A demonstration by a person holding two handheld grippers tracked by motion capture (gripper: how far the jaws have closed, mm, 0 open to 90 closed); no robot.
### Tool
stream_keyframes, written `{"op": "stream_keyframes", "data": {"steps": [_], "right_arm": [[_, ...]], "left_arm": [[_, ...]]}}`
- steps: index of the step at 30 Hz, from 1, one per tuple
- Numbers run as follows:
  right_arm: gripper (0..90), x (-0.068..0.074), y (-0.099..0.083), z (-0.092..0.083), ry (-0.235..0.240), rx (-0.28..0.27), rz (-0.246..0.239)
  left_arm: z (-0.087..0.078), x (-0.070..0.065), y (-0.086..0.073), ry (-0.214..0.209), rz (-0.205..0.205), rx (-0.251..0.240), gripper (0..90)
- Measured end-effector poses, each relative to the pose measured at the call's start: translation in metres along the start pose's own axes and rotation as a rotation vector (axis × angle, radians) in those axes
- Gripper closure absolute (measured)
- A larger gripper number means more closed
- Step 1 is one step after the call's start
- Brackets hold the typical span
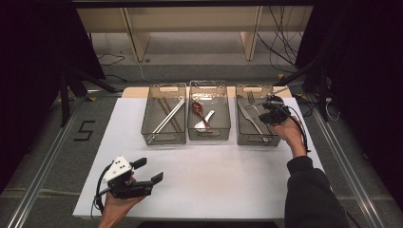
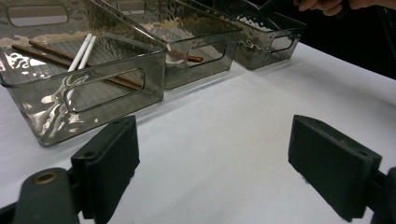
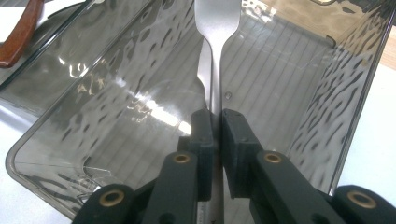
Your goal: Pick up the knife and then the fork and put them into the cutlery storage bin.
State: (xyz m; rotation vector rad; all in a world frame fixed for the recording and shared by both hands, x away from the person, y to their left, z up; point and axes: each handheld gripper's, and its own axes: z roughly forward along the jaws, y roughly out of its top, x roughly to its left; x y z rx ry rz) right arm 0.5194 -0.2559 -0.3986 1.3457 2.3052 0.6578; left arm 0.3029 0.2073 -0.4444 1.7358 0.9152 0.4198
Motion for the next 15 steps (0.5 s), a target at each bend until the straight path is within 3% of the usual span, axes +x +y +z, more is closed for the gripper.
{"op": "stream_keyframes", "data": {"steps": [10, 15], "right_arm": [[82.0, 0.0011, 0.0005, 0.0019, 0.020, 0.004, 0.013], [76.8, 0.0011, 0.0019, -0.0014, 0.026, -0.008, 0.018]], "left_arm": [[0.0000, 0.0000, 0.0001, 0.001, 0.000, 0.000, 15.9], [-0.0001, 0.0000, 0.0001, 0.001, 0.000, 0.000, 15.9]]}}
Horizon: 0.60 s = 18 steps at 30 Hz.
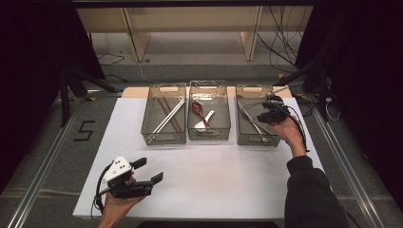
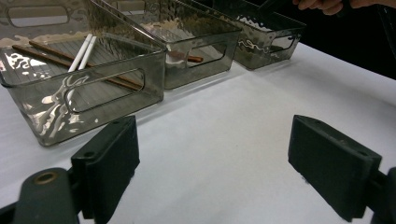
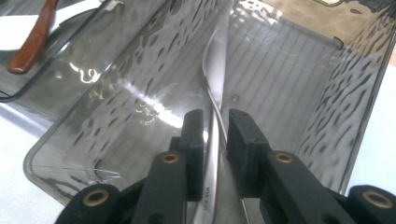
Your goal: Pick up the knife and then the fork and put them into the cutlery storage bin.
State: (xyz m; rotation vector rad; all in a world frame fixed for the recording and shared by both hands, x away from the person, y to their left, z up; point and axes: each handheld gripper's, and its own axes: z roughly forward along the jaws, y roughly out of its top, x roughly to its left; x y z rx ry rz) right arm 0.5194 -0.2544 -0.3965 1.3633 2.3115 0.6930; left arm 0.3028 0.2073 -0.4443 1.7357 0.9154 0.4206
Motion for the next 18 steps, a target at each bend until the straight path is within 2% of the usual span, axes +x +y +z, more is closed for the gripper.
{"op": "stream_keyframes", "data": {"steps": [9, 11, 18], "right_arm": [[64.2, 0.001, -0.002, -0.006, 0.037, -0.027, 0.025], [58.8, 0.003, -0.002, -0.009, 0.047, -0.037, 0.030], [48.9, 0.016, -0.011, -0.021, 0.108, -0.094, 0.049]], "left_arm": [[0.000, 0.000, 0.000, -0.001, -0.001, 0.001, 15.9], [0.000, 0.000, 0.000, -0.001, -0.001, 0.002, 15.9], [0.000, 0.000, 0.000, -0.002, 0.002, 0.007, 15.8]]}}
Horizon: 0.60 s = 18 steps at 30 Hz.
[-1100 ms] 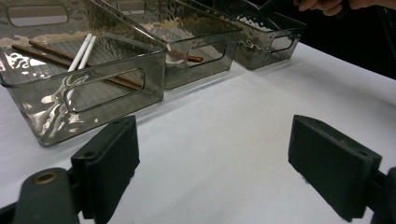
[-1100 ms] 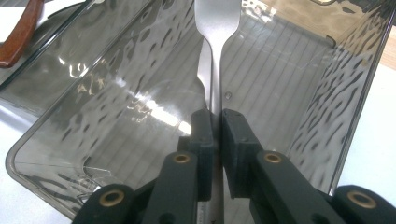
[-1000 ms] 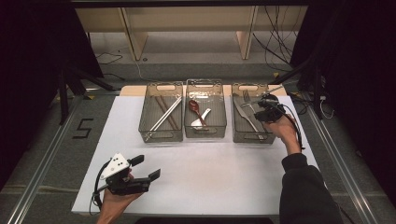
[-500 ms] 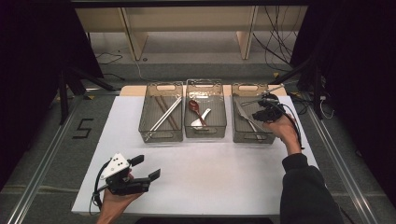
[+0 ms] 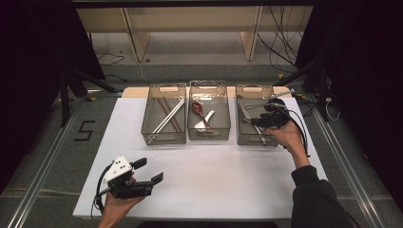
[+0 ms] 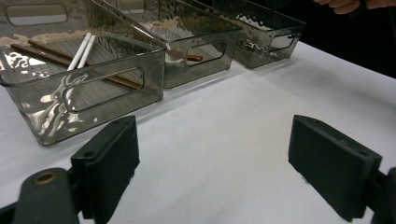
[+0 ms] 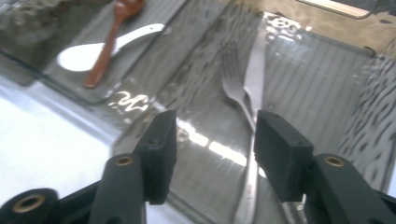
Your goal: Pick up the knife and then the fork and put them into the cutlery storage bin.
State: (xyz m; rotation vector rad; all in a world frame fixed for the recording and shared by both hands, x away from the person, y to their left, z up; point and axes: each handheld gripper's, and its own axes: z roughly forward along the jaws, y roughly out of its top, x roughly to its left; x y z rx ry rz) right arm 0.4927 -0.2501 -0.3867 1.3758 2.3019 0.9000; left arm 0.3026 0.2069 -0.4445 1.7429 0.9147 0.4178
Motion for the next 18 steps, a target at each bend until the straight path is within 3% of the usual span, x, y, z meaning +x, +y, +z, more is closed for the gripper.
{"op": "stream_keyframes", "data": {"steps": [7, 18], "right_arm": [[41.1, 0.015, -0.013, -0.014, 0.055, -0.058, -0.002], [35.7, 0.037, -0.035, -0.032, 0.088, -0.143, 0.006]], "left_arm": [[0.001, 0.000, 0.000, 0.001, 0.001, 0.000, 15.8], [0.001, 0.000, 0.000, -0.001, 0.000, 0.003, 15.8]]}}
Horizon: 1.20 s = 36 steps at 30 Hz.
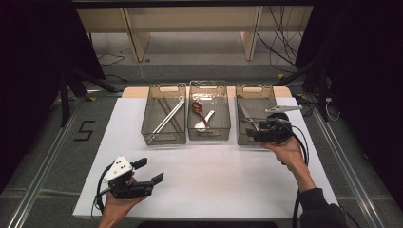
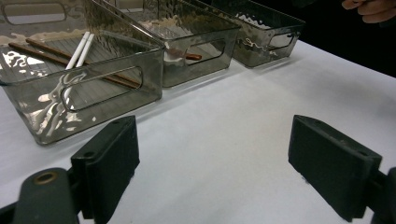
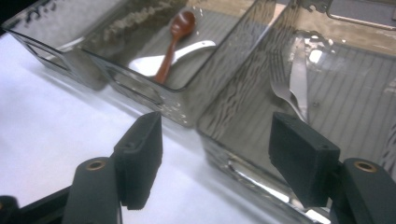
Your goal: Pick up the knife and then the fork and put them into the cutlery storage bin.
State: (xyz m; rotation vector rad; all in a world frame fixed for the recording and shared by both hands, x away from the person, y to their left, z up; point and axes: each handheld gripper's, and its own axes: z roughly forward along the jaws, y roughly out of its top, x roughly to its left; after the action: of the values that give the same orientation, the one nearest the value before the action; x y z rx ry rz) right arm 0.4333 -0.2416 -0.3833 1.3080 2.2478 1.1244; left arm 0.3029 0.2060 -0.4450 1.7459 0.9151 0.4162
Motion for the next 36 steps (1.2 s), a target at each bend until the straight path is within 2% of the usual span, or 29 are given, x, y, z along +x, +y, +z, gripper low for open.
{"op": "stream_keyframes", "data": {"steps": [9, 14, 24, 36], "right_arm": [[33.1, 0.019, -0.019, -0.010, 0.045, -0.063, 0.002], [31.9, 0.028, -0.031, -0.011, 0.066, -0.069, -0.008], [31.0, 0.040, -0.047, -0.014, 0.084, -0.102, -0.038], [28.8, 0.053, -0.066, -0.019, 0.119, -0.154, -0.041]], "left_arm": [[0.000, 0.000, 0.000, 0.000, -0.001, -0.001, 15.8], [-0.001, 0.000, 0.000, 0.000, 0.000, -0.001, 15.8], [-0.001, 0.000, 0.000, -0.001, 0.001, 0.001, 15.8], [-0.001, -0.001, 0.000, -0.007, 0.003, 0.005, 15.8]]}}
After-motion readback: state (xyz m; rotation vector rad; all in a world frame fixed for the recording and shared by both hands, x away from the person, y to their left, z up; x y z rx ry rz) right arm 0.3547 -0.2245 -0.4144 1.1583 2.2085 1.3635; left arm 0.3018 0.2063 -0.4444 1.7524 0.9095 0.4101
